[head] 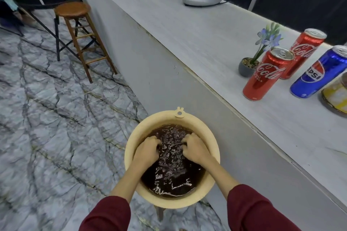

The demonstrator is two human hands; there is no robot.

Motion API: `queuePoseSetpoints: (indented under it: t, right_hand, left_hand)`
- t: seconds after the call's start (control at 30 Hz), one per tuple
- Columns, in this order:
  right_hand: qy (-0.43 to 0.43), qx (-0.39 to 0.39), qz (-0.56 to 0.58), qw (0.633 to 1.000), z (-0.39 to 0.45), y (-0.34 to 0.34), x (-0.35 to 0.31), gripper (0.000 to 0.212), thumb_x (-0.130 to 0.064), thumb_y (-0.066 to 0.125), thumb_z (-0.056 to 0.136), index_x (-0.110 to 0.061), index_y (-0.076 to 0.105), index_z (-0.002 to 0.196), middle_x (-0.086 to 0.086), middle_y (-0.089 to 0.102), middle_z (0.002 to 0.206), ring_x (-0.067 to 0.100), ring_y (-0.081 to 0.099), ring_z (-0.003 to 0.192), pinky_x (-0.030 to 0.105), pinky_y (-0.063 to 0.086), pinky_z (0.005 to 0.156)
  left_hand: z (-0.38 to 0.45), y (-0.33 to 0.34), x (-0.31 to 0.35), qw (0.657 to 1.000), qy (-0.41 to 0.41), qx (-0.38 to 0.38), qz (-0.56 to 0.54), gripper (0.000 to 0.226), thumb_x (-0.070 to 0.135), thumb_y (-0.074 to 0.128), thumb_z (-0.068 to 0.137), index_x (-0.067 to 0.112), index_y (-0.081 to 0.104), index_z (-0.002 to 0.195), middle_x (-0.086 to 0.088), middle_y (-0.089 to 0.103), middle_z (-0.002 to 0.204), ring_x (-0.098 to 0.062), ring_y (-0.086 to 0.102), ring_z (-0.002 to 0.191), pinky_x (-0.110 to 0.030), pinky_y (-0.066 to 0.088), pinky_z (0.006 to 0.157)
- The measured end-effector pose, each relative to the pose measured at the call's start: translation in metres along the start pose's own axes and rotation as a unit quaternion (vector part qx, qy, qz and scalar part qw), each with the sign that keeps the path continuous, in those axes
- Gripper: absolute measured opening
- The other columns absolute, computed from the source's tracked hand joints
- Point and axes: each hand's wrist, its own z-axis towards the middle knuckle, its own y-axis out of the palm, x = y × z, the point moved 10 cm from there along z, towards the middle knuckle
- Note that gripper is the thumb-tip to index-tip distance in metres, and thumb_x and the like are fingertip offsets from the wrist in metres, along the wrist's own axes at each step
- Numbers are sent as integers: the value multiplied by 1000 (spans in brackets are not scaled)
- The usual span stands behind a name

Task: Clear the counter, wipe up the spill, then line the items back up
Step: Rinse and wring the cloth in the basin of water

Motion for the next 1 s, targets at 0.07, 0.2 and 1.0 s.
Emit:
queuePoseSetpoints:
  t: [0.07,0.2,1.0]
  right_hand:
    - [4,8,76,997,-1,-15,-1,21,-23,57,87,-6,67,93,8,64,101,22,56,90,35,45,81]
    - [-20,9,245,969,-6,-42,-7,13,-26,56,90,-16,62,86,9,66,84,21,60,77,35,47,76]
    - [21,-16,640,768,-20,-30,-34,19,-13,58,89,-4,67,104,7,70,102,20,65,103,32,52,88]
  left_hand:
    - [-2,-7,-1,997,0,2,-71,27,7,53,85,13,60,111,-1,59,112,-21,57,93,-30,44,81]
    - [-5,-32,2,972,33,20,-231,19,15,56,89,32,49,88,-2,61,86,-11,56,75,-28,43,74]
    - [-21,-4,31,796,-105,-107,-587,50,23,78,71,23,56,116,-13,66,115,-25,65,104,-36,54,88]
